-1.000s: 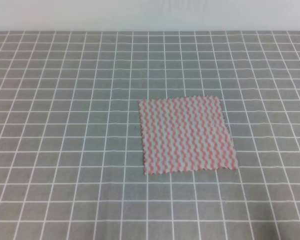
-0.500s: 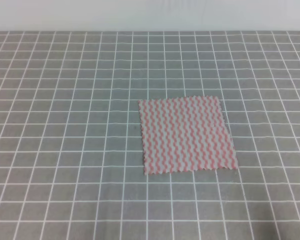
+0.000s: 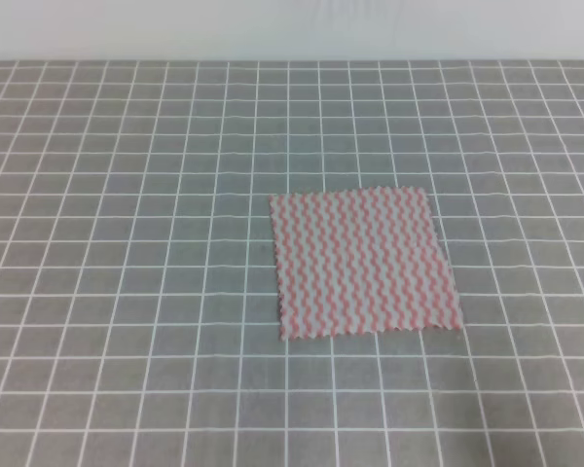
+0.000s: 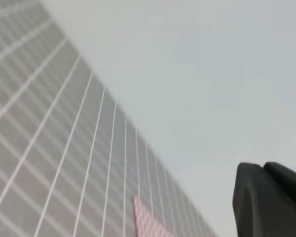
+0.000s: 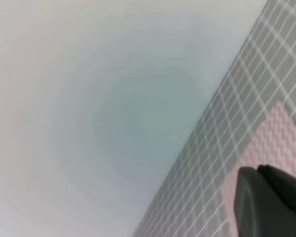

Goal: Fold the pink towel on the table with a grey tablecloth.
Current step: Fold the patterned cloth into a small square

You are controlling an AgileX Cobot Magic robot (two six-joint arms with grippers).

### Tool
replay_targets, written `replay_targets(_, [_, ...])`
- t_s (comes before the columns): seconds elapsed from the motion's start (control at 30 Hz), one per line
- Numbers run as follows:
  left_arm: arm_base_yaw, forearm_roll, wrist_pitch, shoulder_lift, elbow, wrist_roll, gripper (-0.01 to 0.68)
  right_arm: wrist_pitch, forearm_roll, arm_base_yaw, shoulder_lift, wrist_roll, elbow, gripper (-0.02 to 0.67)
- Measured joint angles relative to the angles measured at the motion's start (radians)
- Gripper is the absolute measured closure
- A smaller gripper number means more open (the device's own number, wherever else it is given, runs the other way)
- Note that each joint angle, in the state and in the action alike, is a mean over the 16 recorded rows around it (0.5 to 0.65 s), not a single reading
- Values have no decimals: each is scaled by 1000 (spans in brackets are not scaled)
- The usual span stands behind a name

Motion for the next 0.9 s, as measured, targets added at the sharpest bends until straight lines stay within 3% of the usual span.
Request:
replay_targets(0.13, [0, -87, -57, -1, 1, -14, 675, -25, 98, 0, -1, -3, 2, 665])
replay_targets(0.43, [0, -92, -30, 30, -54, 51, 675, -50, 26, 0, 27, -42, -23, 666])
replay_targets(0.63, [0, -89, 73, 180, -189, 224, 674, -52, -11, 0, 112, -150, -89, 666])
replay_targets(0.9, [0, -86, 270, 557, -458, 547, 674, -114, 32, 0, 303, -370, -209, 666])
